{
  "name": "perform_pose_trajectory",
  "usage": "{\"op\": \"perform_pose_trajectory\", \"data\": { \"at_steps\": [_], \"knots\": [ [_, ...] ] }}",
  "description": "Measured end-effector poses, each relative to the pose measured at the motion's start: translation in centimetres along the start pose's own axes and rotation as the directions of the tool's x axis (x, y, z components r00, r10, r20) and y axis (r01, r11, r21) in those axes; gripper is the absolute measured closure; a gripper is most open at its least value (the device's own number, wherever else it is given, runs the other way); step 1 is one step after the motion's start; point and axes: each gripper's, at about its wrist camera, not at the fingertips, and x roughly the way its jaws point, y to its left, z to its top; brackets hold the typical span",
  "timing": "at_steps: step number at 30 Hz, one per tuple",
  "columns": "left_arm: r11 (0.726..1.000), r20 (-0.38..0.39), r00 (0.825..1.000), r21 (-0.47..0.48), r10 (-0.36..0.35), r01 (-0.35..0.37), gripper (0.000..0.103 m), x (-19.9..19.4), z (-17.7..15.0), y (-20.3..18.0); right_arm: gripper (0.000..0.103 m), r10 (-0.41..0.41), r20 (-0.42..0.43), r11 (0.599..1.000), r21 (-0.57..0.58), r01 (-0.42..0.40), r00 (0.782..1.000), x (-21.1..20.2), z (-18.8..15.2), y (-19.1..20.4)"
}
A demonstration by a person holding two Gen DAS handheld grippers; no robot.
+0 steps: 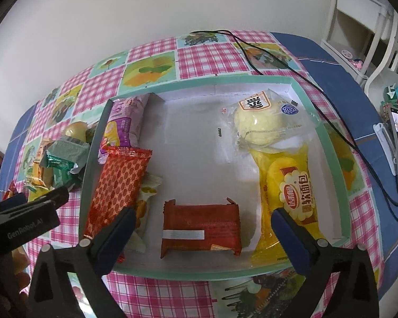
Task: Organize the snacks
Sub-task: 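Move both open tools back toward the remaining snacks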
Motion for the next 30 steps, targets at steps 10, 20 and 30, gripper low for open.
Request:
{"op": "perform_pose_trajectory", "data": {
  "at_steps": [10, 20, 30],
  "knots": [
    [1.0, 0.003, 1.0, -0.003, 0.008, -0.008, 0.005, 0.0, -0.1, 1.6, 0.0, 0.002, 0.039, 1.0, 0.0, -0.002, 0.999, -0.6, -0.3, 0.7],
    [0.998, 0.005, 1.0, -0.055, 0.029, -0.028, 0.005, -0.2, -0.3, 6.0, 0.0, 0.041, 0.09, 0.999, -0.02, -0.04, 0.995, -1.7, -0.5, 3.6],
    [0.985, -0.01, 0.999, -0.169, 0.045, -0.046, 0.005, 0.2, -1.1, 12.2, 0.0, 0.105, 0.073, 0.99, -0.103, -0.097, 0.992, -1.9, -1.4, 8.9]
  ]
}}
